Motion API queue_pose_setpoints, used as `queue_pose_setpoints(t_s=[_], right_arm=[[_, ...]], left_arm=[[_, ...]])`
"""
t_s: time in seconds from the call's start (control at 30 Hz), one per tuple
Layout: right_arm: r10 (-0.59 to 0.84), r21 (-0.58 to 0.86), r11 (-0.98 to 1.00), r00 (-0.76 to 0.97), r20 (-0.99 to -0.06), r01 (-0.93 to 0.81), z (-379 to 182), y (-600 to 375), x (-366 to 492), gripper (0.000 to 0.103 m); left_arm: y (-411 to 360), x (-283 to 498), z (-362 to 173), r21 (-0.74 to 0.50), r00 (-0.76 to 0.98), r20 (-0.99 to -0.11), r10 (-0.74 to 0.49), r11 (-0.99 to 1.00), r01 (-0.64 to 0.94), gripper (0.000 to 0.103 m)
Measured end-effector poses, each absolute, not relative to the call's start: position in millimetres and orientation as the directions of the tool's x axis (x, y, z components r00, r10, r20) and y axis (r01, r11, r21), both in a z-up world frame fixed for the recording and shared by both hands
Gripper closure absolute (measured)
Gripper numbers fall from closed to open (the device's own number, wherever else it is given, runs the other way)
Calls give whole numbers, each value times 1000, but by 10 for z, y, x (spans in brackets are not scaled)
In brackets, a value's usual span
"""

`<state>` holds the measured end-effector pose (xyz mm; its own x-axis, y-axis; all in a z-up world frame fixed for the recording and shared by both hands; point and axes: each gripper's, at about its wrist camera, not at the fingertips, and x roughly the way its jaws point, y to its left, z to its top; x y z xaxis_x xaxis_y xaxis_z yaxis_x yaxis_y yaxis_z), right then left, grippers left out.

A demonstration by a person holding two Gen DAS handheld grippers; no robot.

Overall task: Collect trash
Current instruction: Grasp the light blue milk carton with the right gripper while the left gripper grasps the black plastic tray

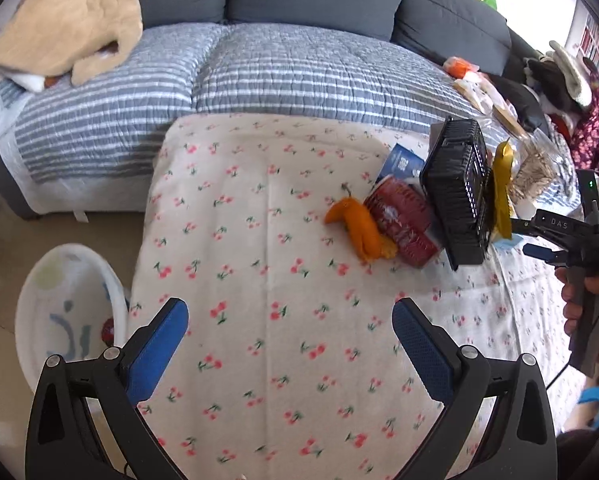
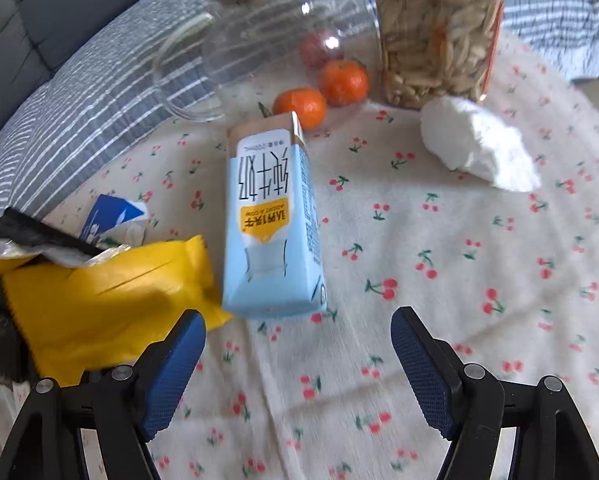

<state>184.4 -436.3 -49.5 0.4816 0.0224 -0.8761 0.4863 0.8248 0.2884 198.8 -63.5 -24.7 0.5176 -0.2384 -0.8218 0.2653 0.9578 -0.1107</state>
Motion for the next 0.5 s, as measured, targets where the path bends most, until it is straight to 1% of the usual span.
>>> queue_pose_setpoints(t_s=[0.13, 0.23, 0.3, 0.33, 0.4, 0.5], right_arm=[[44, 304, 829, 487, -872, 469, -592, -4384, 1993, 23], [41, 296, 829, 476, -878, 475, -697, -4404, 2045, 25], [49, 292, 830, 459, -887, 475, -779, -4411, 2069, 38], [27, 268, 838, 455, -890, 476, -783, -4408, 2069, 48], [36, 274, 841, 456, -889, 467, -775, -4423, 2044, 49], [53, 275, 835, 427, -903, 477, -728, -4473, 1927, 49]], left_arm=[[-818, 2035, -257, -164, 494, -819, -292, 944, 285, 0], [-966, 2081, -257, -258, 462, -801, -382, 915, 309, 3], [-1060, 2106, -242, -296, 456, -783, -424, 898, 327, 9], [-1111, 2123, -225, -310, 455, -772, -443, 888, 339, 11], [-1228, 2165, -181, -330, 456, -749, -481, 867, 373, 15], [-1377, 2263, -129, -351, 468, -714, -521, 844, 406, 16]])
